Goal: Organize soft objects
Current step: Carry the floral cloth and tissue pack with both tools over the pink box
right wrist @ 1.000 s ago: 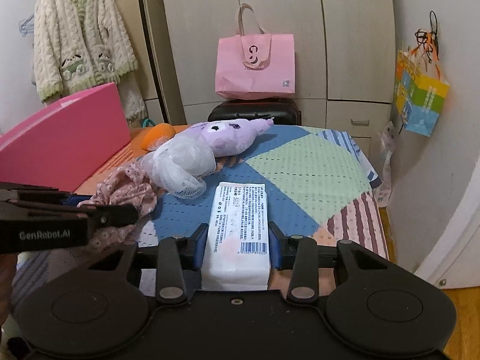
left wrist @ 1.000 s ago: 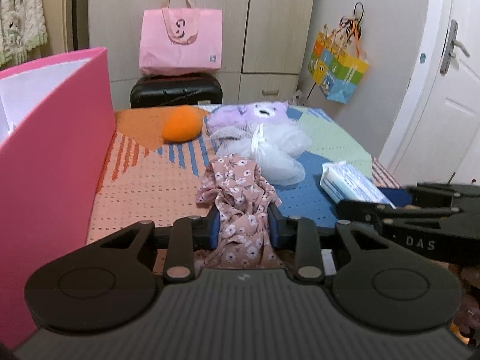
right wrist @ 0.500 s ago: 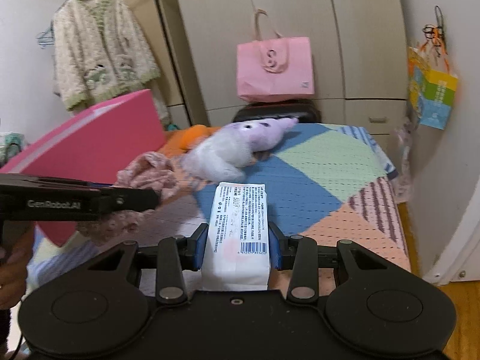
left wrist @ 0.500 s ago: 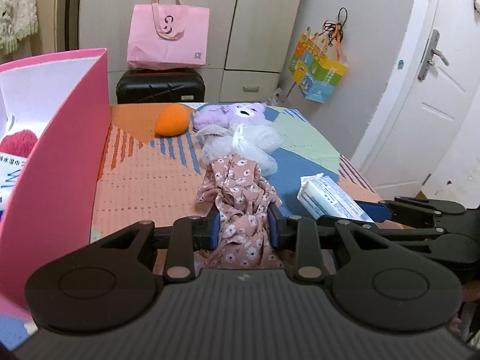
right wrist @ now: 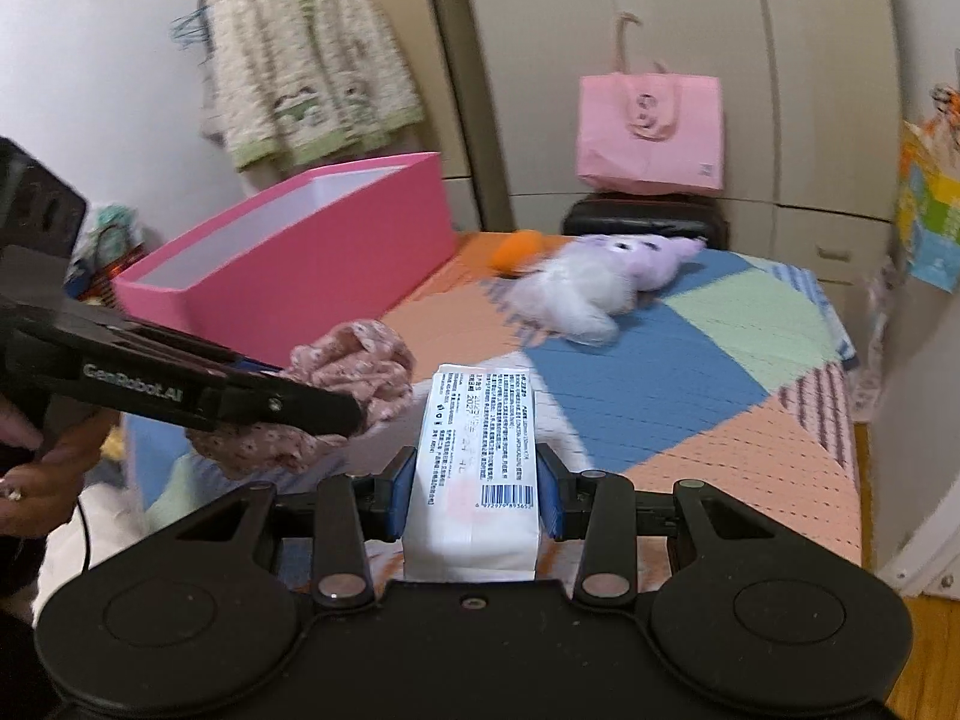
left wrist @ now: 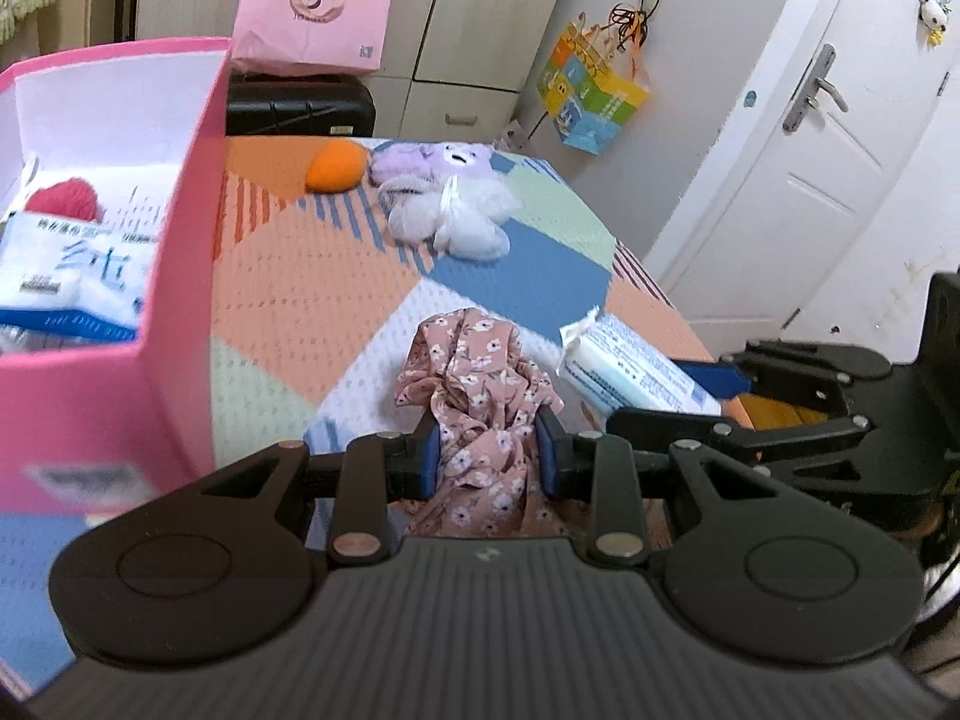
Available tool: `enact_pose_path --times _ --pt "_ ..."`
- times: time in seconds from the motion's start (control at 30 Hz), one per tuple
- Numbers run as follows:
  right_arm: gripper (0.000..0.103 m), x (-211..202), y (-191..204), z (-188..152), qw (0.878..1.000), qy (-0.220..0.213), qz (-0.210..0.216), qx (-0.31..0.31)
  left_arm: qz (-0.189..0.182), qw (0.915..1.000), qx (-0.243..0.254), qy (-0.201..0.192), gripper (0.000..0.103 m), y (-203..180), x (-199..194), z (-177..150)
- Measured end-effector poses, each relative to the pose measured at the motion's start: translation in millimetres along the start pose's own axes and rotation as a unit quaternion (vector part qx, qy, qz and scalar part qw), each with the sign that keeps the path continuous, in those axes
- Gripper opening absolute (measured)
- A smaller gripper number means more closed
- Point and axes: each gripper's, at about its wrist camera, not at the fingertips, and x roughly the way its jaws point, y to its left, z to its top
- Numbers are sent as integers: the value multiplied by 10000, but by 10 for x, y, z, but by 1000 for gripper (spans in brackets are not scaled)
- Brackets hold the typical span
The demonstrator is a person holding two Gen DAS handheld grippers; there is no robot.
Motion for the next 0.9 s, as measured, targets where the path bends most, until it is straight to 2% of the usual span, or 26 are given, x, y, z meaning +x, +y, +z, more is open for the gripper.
enact_pose_path --times 0.33,0.6,0.73,0.83,0.9 --pt "45 -130 400 186 9977 91 539 -388 -39 10000 -50 59 30 127 -499 -128" --pt "45 -77 782 523 9914 -61 1104 -696 132 9993 -80 -345 30 326 -950 -82" --pt "45 28 952 711 9889 -154 1206 -853 401 9958 -149 -807 30 426 -1169 -40" --pt "45 156 1014 858 9882 -200 1310 -764 399 9933 -230 -1056 30 538 -1294 19" --pt "45 244 1058 950 9880 -259 1309 -780 577 9907 -190 -1220 30 599 -1339 65"
